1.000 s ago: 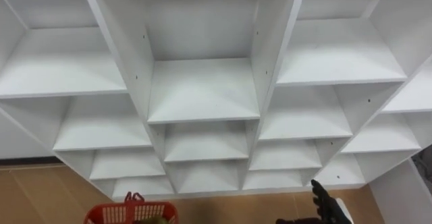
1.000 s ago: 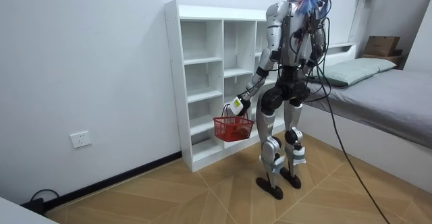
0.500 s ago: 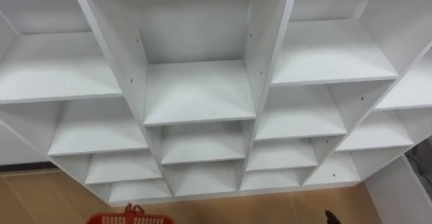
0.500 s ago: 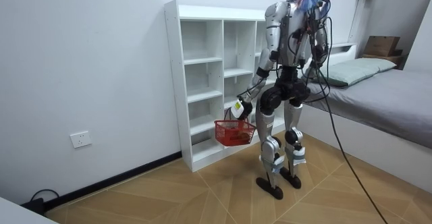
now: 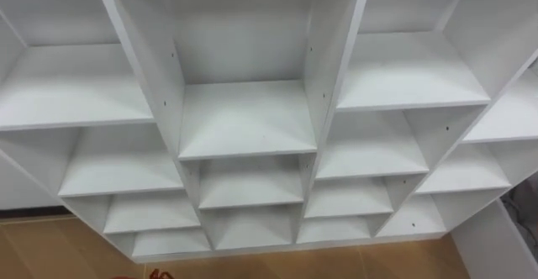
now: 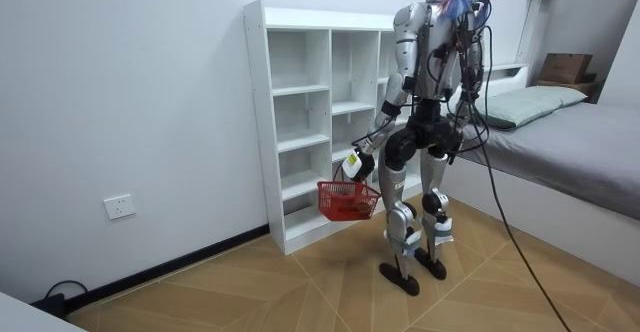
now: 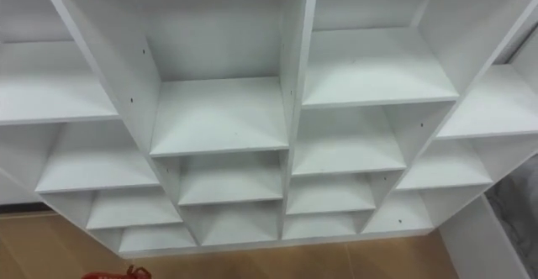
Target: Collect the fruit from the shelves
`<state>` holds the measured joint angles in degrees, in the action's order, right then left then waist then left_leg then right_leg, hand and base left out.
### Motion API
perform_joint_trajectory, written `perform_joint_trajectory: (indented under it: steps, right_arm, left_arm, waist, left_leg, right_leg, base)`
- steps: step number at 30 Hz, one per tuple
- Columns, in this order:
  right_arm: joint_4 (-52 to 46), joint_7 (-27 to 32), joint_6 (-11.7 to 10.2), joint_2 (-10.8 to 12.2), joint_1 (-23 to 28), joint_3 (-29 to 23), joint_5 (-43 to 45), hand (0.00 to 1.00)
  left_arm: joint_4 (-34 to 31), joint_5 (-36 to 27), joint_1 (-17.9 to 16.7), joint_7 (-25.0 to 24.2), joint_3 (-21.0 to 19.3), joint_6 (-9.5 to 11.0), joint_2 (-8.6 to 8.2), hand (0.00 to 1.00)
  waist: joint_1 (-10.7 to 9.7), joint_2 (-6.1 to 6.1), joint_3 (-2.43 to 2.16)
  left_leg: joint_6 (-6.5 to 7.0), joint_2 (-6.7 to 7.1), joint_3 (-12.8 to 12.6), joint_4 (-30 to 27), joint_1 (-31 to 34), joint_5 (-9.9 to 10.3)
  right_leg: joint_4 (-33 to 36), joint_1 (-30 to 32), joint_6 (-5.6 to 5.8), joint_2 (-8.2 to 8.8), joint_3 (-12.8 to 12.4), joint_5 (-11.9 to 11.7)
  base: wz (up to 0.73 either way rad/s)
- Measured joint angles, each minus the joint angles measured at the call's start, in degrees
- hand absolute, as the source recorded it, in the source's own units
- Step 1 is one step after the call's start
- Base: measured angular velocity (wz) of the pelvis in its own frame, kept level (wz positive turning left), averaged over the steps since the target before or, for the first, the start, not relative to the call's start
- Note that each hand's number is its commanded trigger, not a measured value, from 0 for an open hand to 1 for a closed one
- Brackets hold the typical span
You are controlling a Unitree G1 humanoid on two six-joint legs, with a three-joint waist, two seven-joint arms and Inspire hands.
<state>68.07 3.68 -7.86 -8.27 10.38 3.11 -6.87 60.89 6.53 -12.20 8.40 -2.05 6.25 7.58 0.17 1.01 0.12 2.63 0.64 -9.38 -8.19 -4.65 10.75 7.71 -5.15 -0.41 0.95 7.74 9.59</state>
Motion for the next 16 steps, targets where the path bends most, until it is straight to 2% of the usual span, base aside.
perform_joint_trajectory:
  steps: [9,16]
  right_arm:
    - [-0.10,-1.31,1.68,-0.06,-0.39,-0.03,0.11,0.00]
    - [-0.02,-1.42,1.70,-0.06,-0.96,-0.01,0.11,0.00]
  left_arm:
    - [-0.24,3.15,0.01,0.10,0.05,-2.12,-0.06,1.00]
    - [-0.52,3.17,0.00,0.04,0.05,-2.13,-0.07,1.00]
  waist:
    - [-0.08,0.08,0.04]
    - [-0.07,-0.01,0.07]
  left_leg:
    - [0.01,0.01,0.05,0.00,0.06,0.17]
    - [0.01,0.00,0.04,0.00,0.07,0.20]
  right_leg:
    - [-0.02,0.01,0.05,-0.01,0.07,0.05]
    - [-0.03,0.03,0.05,-0.02,0.15,0.06]
  base:
    - [0.00]
    - [0.00]
